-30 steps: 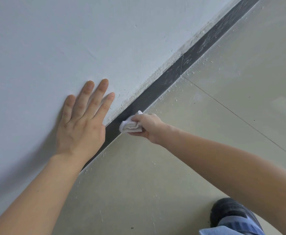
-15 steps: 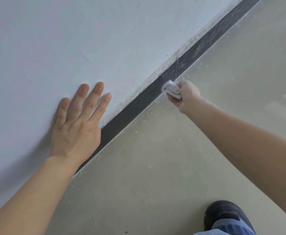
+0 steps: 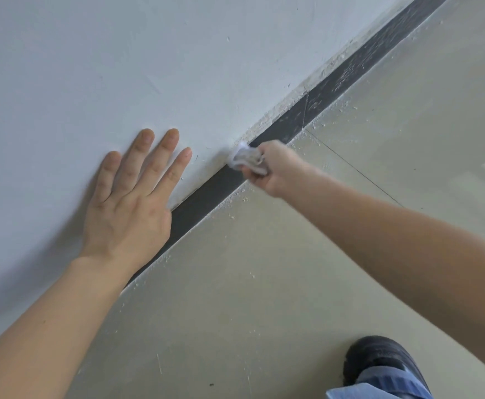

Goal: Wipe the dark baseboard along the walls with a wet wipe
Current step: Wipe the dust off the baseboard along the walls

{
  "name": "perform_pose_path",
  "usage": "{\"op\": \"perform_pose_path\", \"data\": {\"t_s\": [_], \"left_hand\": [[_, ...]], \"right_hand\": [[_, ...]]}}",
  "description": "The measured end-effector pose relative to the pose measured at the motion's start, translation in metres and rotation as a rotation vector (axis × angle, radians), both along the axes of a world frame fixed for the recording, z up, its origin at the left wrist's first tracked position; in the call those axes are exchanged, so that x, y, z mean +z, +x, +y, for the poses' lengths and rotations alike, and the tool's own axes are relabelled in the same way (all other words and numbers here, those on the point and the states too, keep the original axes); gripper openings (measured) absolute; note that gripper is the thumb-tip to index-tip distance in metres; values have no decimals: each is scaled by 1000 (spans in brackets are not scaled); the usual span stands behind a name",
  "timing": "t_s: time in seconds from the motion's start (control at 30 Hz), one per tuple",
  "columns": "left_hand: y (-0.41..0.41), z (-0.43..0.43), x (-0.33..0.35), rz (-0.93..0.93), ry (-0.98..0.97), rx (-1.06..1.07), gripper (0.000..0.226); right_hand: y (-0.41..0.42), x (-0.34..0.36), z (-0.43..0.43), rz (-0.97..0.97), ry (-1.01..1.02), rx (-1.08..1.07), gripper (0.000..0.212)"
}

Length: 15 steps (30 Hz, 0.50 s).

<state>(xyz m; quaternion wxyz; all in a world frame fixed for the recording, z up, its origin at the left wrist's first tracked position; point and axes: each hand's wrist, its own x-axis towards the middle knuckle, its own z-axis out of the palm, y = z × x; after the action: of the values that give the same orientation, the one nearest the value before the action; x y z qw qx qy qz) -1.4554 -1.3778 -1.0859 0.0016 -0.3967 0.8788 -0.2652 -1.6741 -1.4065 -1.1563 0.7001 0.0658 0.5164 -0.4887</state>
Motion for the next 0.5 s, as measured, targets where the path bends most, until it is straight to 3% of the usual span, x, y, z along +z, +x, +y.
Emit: {"op": "perform_pose_path", "data": {"t_s": [0.23, 0.33, 0.5], "left_hand": [[0, -3, -6, -5, -21, 2, 80], [-1, -3, -6, 18, 0, -1, 81], [-2, -2, -4, 43, 40, 4, 81]], "right_hand": [[-71, 6, 4, 171, -3, -258, 17], [-45, -9, 21, 144, 36, -150, 16], [37, -41, 49, 141, 99, 222, 6]]}}
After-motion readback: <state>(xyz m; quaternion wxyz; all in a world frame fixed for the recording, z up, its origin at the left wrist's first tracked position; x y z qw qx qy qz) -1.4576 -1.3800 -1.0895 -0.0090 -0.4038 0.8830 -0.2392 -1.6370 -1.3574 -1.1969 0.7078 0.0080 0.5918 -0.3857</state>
